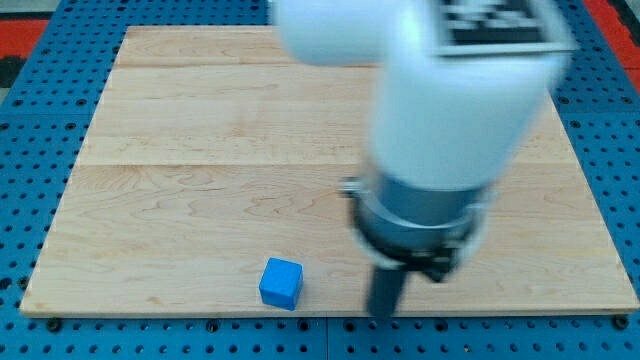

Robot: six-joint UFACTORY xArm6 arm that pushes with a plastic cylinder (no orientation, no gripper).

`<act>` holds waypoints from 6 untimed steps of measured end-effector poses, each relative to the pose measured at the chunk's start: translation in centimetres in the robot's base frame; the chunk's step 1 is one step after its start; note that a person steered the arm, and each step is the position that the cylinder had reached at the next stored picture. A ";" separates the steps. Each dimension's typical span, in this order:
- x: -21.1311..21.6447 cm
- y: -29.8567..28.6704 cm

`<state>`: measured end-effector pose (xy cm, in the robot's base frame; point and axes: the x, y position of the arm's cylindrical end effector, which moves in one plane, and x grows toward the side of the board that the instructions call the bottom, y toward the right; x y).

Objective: Place the cube parallel to the red circle

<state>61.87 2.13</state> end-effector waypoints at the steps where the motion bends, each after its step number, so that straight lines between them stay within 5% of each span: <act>1: -1.4 -1.6; 3: -3.3 -3.5; 4: -2.5 1.5; 6: -0.1 -2.7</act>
<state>61.79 -0.55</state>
